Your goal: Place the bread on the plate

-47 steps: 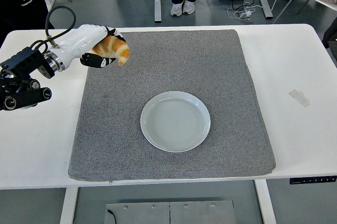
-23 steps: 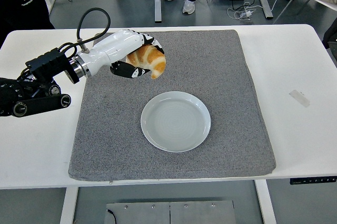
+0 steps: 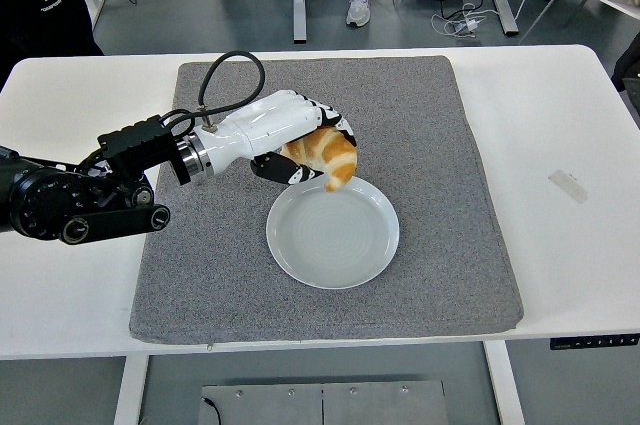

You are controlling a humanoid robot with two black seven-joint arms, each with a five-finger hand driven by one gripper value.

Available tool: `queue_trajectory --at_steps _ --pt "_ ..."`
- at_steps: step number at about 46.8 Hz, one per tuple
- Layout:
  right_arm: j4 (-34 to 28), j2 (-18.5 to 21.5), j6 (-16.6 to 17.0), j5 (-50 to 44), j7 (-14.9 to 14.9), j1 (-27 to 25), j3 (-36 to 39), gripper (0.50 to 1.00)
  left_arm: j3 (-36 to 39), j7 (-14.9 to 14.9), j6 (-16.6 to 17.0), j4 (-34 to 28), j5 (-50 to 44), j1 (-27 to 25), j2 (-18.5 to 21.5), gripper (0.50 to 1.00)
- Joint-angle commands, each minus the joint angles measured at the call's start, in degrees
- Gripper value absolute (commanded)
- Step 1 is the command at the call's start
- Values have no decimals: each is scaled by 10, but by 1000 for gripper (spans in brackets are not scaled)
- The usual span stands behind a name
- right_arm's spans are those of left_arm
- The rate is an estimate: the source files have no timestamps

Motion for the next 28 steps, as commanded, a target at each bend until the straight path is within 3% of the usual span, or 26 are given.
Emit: queue_trajectory --at_steps 1,28 --pt "0 0 0 0 0 0 0 1000 1 0 0 0 12 5 -10 500" --pt "0 0 0 0 0 0 0 1000 27 -1 0 12 34 42 -31 500"
